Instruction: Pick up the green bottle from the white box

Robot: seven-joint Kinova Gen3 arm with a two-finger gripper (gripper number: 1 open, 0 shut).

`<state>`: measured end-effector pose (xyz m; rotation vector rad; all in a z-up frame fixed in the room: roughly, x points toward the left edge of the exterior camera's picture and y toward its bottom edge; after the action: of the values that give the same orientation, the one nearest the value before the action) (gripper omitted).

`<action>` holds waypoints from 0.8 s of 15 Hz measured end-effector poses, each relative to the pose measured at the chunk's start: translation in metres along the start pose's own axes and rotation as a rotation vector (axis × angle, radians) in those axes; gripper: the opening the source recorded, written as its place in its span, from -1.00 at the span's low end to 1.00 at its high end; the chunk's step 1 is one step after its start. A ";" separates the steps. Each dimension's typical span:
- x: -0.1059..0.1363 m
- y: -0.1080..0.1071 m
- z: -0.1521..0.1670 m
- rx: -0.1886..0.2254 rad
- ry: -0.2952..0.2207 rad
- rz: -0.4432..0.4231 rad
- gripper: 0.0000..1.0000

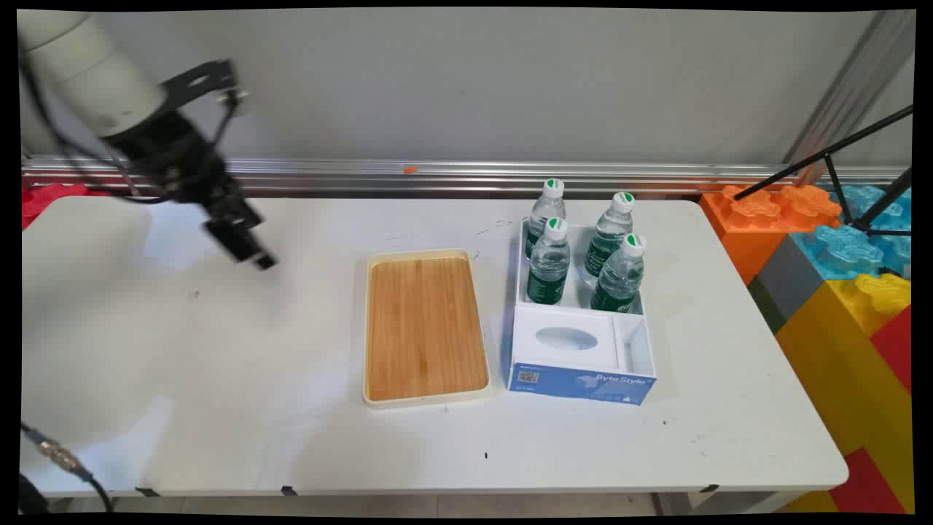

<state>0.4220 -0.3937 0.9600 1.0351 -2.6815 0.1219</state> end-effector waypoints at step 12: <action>0.136 0.068 0.063 -0.023 0.255 0.002 1.00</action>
<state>0.2662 -0.4423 0.9376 0.9412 -2.4485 0.2079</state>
